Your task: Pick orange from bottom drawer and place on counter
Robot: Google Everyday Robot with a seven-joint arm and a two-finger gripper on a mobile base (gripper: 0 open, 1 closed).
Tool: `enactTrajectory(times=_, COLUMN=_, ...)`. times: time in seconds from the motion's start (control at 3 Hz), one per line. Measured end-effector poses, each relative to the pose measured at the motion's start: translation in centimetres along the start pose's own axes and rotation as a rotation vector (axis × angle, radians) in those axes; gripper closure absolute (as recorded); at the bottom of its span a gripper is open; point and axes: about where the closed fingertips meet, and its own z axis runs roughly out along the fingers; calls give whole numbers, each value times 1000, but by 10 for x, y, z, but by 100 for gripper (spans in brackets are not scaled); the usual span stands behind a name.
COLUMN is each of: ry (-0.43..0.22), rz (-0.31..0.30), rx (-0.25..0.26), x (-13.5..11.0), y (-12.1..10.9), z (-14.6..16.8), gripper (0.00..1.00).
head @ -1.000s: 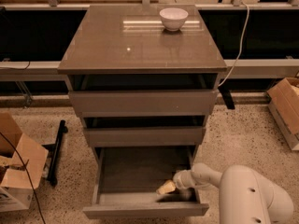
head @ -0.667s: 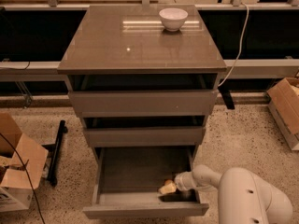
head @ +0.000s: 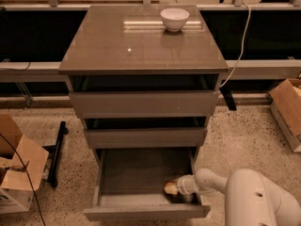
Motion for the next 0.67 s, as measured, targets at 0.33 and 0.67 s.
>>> enactTrajectory(times=0.33, ry=-21, rz=-18, rx=16, x=-11, y=9, z=-22, gripper=89)
enactTrajectory(times=0.67, ry=-66, rz=-34, rx=2, x=-34, y=26, z=-66, gripper=100)
